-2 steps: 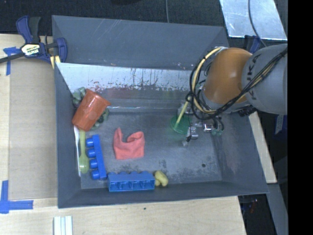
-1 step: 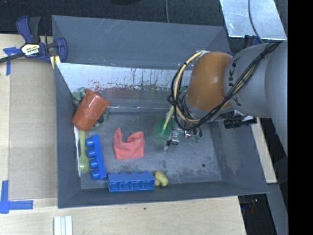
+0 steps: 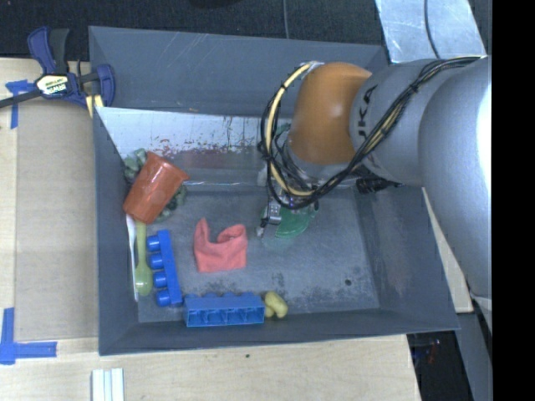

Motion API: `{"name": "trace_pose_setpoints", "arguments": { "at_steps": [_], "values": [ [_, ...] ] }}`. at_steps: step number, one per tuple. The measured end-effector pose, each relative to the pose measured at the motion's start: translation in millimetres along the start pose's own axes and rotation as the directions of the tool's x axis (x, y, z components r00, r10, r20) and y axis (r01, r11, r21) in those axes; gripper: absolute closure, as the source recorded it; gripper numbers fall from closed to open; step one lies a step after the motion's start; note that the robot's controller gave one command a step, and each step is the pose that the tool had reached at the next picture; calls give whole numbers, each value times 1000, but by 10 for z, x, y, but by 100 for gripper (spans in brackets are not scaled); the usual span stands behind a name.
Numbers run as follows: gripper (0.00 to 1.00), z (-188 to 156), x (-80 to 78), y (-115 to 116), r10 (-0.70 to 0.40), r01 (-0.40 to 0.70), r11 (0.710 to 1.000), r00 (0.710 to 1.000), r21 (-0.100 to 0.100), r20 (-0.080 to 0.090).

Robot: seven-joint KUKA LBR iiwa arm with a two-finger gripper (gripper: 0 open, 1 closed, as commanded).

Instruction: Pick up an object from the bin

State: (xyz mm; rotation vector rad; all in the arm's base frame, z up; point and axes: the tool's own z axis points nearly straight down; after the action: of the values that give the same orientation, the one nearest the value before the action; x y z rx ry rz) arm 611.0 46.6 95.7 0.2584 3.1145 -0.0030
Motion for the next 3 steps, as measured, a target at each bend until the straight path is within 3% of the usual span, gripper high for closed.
{"name": "trace_pose_setpoints", "arguments": {
  "at_steps": [1, 2, 3],
  "values": [
    [0, -161, 205, 220, -7, 7, 1000, 1000, -1, -11],
    [0, -31, 497, 213, 96, -96, 995, 995, -1, -3],
    [0, 226, 831, 160, 102, -102, 995, 995, -4, -1]
  ]
}}
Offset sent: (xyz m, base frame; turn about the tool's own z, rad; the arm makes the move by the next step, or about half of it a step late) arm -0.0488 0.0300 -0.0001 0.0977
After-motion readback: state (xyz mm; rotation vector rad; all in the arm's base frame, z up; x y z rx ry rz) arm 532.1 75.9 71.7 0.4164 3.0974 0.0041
